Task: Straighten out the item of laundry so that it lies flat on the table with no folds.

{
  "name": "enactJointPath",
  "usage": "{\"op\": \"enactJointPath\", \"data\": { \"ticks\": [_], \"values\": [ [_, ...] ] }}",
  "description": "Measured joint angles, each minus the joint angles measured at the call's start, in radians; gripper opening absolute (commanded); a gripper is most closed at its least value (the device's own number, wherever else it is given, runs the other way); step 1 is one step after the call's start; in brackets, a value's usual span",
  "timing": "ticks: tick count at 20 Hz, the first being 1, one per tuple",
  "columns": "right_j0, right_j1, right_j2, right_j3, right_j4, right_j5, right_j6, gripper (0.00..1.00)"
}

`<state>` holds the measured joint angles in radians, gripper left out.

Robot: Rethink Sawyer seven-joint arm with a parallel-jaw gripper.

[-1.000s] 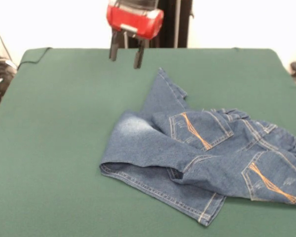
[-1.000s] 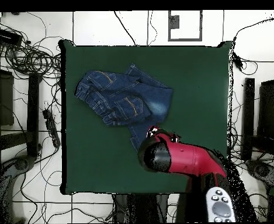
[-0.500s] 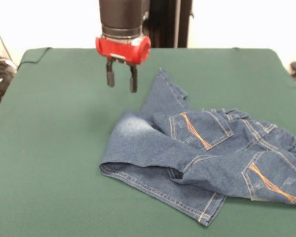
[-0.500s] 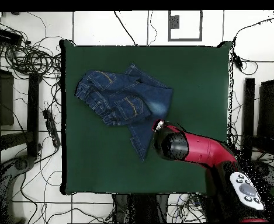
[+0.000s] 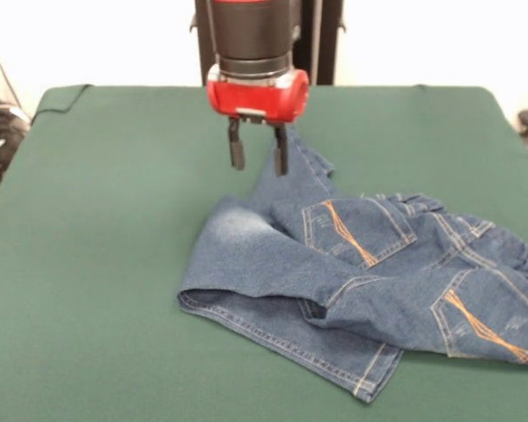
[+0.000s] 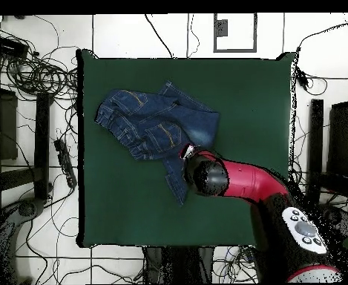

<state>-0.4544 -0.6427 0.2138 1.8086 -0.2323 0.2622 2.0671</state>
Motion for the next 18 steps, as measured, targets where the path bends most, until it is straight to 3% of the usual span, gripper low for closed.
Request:
{"op": "enactJointPath", "data": {
  "ticks": [11, 18],
  "values": [
    [0.103, -0.074, 0.001, -0.019, 0.038, 0.063, 0.0, 1.0],
    [0.138, -0.063, -0.007, -0.021, 0.041, 0.091, 0.0, 1.0]
  ]
}}
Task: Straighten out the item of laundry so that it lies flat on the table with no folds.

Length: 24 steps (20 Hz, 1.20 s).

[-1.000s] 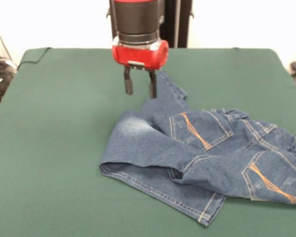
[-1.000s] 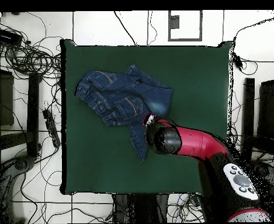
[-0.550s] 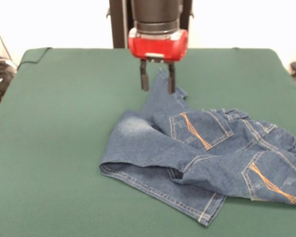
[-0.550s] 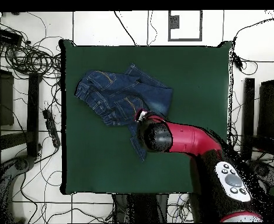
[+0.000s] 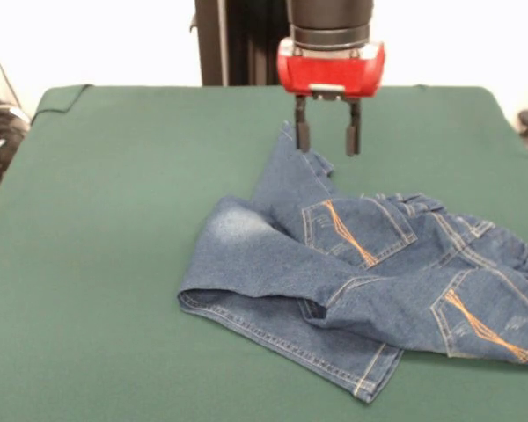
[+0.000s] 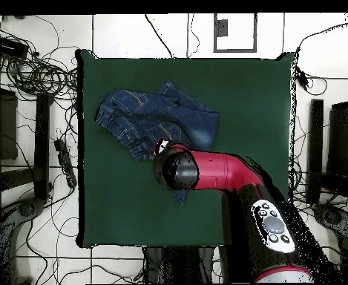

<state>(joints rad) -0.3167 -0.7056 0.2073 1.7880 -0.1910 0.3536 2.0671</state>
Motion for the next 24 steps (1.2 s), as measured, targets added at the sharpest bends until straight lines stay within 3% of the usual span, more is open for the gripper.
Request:
{"op": "enactJointPath", "data": {
  "ticks": [14, 24],
  "values": [
    [0.111, 0.04, -0.101, -0.01, 0.001, 0.01, 0.0, 1.0],
    [0.225, 0.093, -0.229, -0.011, 0.002, 0.042, 0.0, 1.0]
  ]
}}
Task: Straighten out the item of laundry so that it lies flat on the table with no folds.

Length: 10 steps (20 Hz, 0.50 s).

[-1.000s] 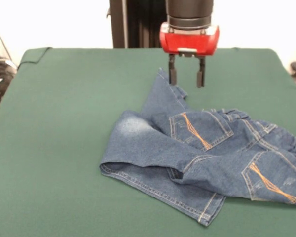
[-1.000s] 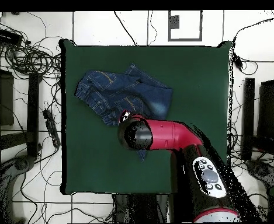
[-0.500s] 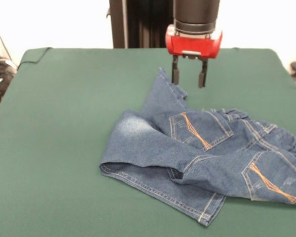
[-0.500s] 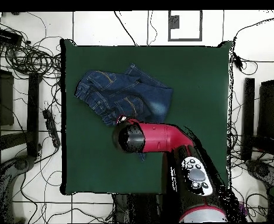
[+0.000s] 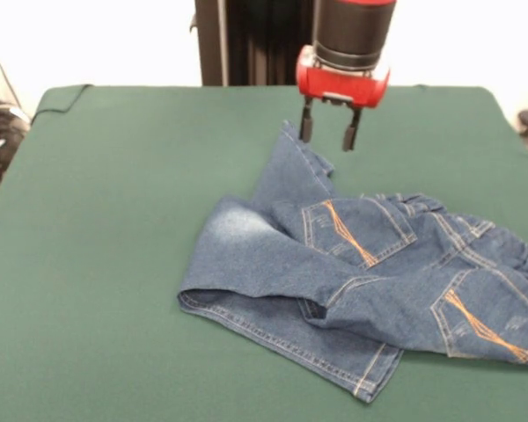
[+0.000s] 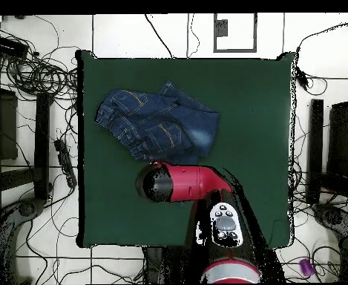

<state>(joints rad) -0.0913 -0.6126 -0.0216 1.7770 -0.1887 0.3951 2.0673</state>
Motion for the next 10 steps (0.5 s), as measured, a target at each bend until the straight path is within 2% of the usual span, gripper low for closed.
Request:
{"op": "enactJointPath", "data": {
  "ticks": [10],
  "values": [
    [0.008, -0.03, -0.072, 0.003, -0.001, 0.013, 0.0, 1.0]
  ]
}}
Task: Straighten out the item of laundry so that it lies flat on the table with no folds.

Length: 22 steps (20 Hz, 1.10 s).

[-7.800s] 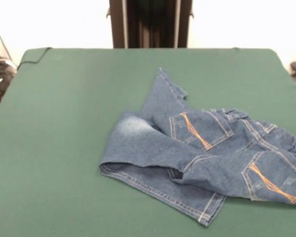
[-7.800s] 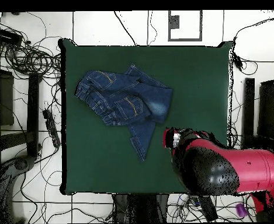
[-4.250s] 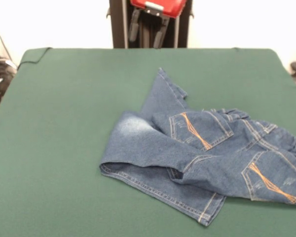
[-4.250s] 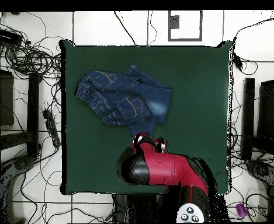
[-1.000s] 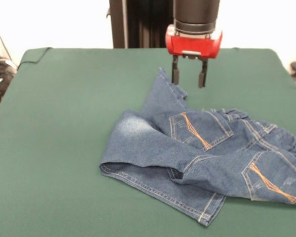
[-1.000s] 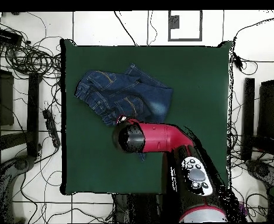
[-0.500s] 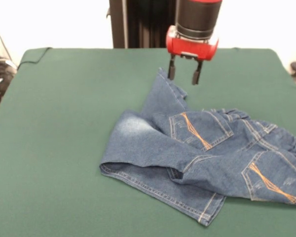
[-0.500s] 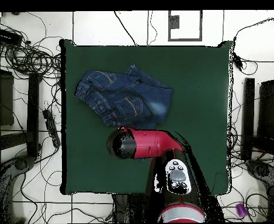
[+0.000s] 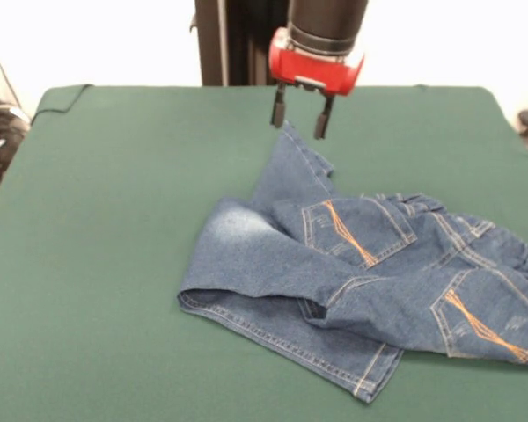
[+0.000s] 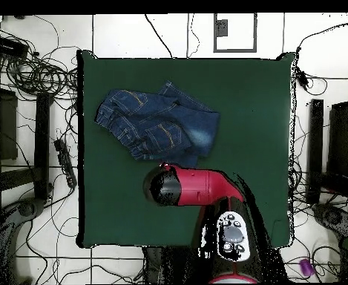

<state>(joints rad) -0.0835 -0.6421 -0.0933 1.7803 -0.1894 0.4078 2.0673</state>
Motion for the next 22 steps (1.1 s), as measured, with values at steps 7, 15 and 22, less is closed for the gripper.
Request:
{"op": "enactJointPath", "data": {
  "ticks": [7, 15, 22],
  "values": [
    [-0.055, -0.038, -0.007, 0.05, 0.0, -0.019, 0.0, 1.0],
    [-0.103, -0.013, -0.005, 0.106, 0.006, -0.128, 0.0, 1.0],
    [-0.117, 0.08, 0.017, 0.144, 0.021, -0.231, 0.0, 1.0]
  ]
}}
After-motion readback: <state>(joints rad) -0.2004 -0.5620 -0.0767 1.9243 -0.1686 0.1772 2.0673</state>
